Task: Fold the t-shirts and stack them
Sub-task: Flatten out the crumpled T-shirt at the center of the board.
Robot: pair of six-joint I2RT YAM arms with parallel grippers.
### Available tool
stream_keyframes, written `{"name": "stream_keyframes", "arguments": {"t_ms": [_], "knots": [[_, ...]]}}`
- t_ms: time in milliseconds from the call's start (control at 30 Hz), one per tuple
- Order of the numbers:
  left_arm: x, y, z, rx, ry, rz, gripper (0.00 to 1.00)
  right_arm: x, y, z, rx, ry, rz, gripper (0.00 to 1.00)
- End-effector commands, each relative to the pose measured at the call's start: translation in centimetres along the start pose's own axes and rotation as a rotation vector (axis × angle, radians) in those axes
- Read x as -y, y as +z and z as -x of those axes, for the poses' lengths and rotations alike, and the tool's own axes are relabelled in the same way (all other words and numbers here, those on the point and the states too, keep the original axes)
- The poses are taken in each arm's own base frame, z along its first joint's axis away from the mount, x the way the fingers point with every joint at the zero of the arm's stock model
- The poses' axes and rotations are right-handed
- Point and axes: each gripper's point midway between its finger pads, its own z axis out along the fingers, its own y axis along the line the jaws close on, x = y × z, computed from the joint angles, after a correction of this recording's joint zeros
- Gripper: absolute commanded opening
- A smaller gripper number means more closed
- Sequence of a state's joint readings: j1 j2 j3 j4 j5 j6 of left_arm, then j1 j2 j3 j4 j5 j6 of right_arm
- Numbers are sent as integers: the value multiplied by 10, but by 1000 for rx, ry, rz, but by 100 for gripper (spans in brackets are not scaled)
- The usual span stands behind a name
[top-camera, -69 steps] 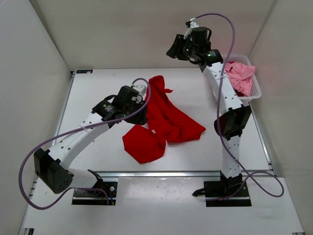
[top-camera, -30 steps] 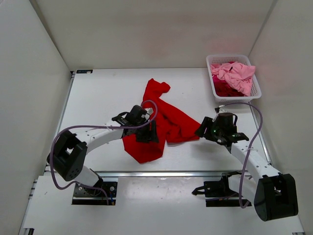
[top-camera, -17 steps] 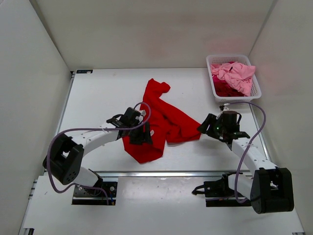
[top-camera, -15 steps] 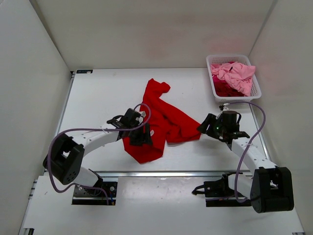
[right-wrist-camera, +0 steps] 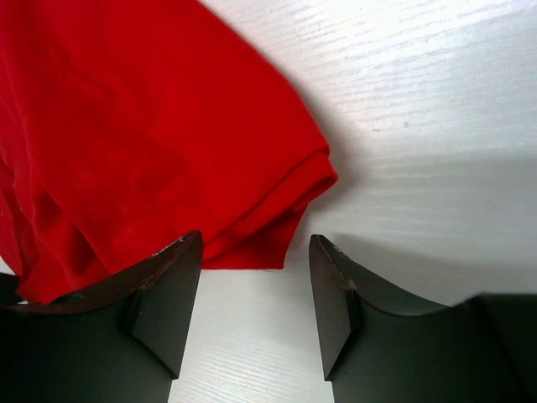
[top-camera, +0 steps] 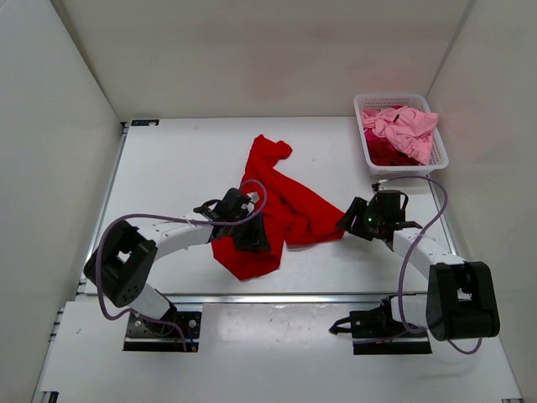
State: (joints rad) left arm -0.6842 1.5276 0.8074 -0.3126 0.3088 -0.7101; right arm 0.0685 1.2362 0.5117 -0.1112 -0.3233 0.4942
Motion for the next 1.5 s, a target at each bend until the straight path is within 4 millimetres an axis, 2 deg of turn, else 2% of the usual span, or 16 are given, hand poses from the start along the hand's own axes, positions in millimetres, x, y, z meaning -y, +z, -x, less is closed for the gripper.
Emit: {"name": "stream_keyframes", "arguments": {"t_ms": [0, 167, 367, 500, 633, 733, 767, 833, 900, 1033, 1067, 1167, 1233, 1300, 1333, 1467], "knots": [[17, 0, 16, 45, 5, -46, 53, -15, 4, 30, 77, -17, 43, 50], [19, -4, 26, 70, 13, -40, 33, -21, 9, 35, 80, -15, 55, 47], [40, -25, 42, 115, 6, -88, 9, -20, 17, 49, 95, -11, 62, 23], [59, -56, 62, 171, -9, -138, 0, -30, 13, 59, 110, -32, 71, 0], [71, -111, 95, 285, -22, -173, 0, -54, -16, 73, 144, -118, 61, 0], [82, -191, 143, 463, -9, -204, 0, -104, -79, 117, 302, -209, 107, 0], [82, -205, 145, 477, -13, -201, 0, -108, -90, 116, 296, -224, 97, 0], [80, -248, 165, 585, 7, -166, 0, -145, -143, 148, 417, -270, 150, 0], [105, -302, 182, 707, 74, -166, 0, -161, -176, 159, 449, -295, 151, 0], [134, -386, 202, 919, 136, -161, 0, -223, -261, 199, 624, -419, 203, 0], [130, -394, 206, 948, 132, -122, 0, -242, -283, 206, 659, -450, 234, 0], [142, -448, 206, 1112, 165, -77, 2, -273, -321, 223, 715, -497, 268, 0], [139, -459, 209, 1159, 171, -18, 2, -287, -330, 230, 751, -516, 273, 0], [130, -456, 209, 1158, 155, 23, 3, -291, -315, 232, 719, -524, 277, 0], [124, -445, 209, 1132, 155, 39, 3, -296, -312, 230, 710, -529, 301, 0], [68, -364, 206, 939, 86, 157, 4, -268, -237, 220, 551, -494, 300, 0]]}}
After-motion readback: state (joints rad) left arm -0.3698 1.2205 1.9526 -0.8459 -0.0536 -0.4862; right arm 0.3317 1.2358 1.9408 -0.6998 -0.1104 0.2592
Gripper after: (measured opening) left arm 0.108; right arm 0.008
